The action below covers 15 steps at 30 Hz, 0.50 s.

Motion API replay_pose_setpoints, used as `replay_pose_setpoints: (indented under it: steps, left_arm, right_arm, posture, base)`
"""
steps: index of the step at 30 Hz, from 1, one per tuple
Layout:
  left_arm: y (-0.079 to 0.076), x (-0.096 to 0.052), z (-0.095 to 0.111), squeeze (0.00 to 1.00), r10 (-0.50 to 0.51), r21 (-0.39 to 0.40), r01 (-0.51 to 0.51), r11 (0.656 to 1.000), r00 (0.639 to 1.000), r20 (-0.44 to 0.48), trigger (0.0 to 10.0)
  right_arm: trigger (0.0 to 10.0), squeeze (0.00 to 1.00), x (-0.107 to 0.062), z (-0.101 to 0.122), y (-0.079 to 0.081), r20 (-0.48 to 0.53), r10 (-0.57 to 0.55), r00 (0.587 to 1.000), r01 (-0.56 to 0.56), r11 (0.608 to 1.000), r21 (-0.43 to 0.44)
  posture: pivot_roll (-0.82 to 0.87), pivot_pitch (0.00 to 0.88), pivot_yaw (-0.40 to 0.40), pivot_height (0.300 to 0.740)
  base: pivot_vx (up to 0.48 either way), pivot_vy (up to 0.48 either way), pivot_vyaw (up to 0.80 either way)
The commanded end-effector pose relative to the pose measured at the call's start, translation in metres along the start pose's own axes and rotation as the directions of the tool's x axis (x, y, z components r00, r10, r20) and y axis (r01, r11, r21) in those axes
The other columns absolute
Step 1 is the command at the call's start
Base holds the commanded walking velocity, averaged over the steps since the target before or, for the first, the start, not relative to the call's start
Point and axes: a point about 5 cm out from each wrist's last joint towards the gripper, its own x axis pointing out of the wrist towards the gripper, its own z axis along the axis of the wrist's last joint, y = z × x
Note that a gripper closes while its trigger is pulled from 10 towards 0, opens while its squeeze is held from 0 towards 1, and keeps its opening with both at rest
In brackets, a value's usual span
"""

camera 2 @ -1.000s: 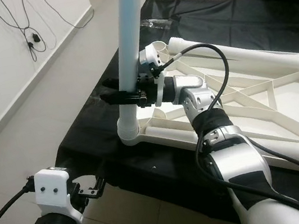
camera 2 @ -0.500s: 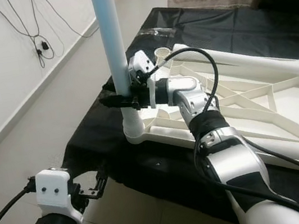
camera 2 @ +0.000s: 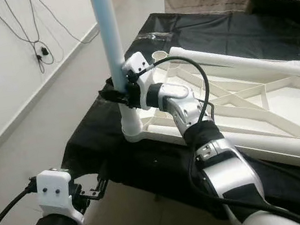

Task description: Building children table

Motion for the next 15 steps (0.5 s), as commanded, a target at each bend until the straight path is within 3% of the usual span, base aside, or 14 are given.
replay_pose_setpoints:
  steps: [1, 2, 3, 15]
  left_arm:
    - [0.002, -0.001, -0.003, 0.0, 0.008, 0.015, -0.008, 1.0, 1.0, -0.011, 10.0]
    - [0.003, -0.001, -0.003, 0.0, 0.009, 0.016, -0.009, 1.0, 1.0, -0.011, 10.0]
    - [0.003, 0.0, -0.003, 0.0, 0.009, 0.016, -0.009, 1.0, 1.0, -0.011, 10.0]
    - [0.005, 0.001, -0.003, 0.0, 0.011, 0.021, -0.011, 1.0, 1.0, -0.009, 10.0]
  right_arm:
    - [10.0, 0.0, -0.014, -0.031, -0.011, -0.125, -0.132, 0.983, 0.137, 0.99, 0.029]
    - [10.0, 0.0, -0.019, -0.035, -0.011, -0.106, -0.238, 0.966, 0.243, 0.969, 0.041]
    - [10.0, 0.0, -0.02, -0.038, -0.007, -0.098, -0.275, 0.956, 0.281, 0.959, 0.045]
    - [10.0, 0.0, -0.02, -0.038, 0.021, -0.017, -0.511, 0.859, 0.509, 0.859, -0.054]
  posture:
    - [0.06, 0.144, 0.016, 0.74]
    - [0.06, 0.145, 0.018, 0.74]
    - [0.06, 0.146, 0.02, 0.74]
    - [0.06, 0.148, 0.018, 0.74]
  base:
    - [0.0, 0.0, 0.0]
    - [0.0, 0.0, 0.0]
    - [0.0, 0.0, 0.0]
    - [0.0, 0.0, 0.0]
